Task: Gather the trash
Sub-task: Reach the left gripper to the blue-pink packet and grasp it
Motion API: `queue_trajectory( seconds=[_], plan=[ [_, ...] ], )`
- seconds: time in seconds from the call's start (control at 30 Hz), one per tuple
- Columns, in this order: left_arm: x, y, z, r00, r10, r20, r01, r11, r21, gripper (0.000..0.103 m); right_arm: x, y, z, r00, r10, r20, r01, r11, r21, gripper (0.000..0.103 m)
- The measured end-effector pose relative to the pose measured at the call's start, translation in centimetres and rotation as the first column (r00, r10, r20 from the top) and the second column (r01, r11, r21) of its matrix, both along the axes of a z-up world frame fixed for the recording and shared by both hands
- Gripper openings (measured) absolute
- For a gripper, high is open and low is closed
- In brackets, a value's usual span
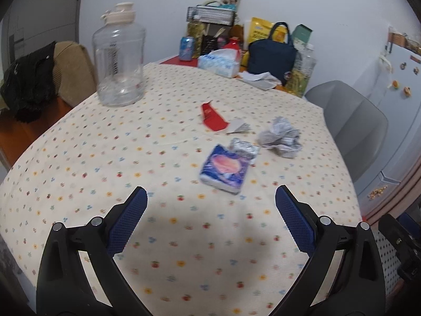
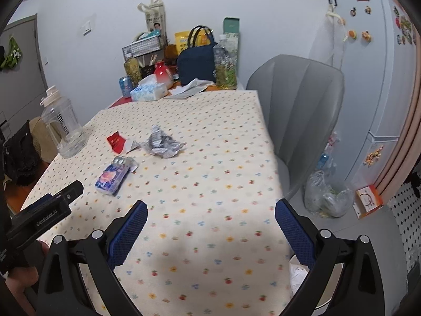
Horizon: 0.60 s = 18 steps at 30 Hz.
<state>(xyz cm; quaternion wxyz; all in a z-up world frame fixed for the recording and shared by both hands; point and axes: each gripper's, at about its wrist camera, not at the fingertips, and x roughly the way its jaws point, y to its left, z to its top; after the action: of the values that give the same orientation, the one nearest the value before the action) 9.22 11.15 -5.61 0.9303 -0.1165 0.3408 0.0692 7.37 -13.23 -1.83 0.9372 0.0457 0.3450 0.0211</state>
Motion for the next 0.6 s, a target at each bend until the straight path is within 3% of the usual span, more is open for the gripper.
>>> queue_trajectory(
  seconds=[0.2,0.6],
  plan=[
    [1.2,1.7,-1.0,0.999,0.017,-0.029,-0.017,1.000,-0.014,0.097,1.1,1.8,-1.1,0.999,0.045,-0.028,-0.045,0.999,0.009,0.095],
    [5.6,0.1,-2.7,0.995,-0.038,-0.089,0.037,0.999,-0.006,0.097,4.1,0.7,-2.3,0.997,0.024,-0.072,-0.021,0.999,0.038,0.095]
  ],
)
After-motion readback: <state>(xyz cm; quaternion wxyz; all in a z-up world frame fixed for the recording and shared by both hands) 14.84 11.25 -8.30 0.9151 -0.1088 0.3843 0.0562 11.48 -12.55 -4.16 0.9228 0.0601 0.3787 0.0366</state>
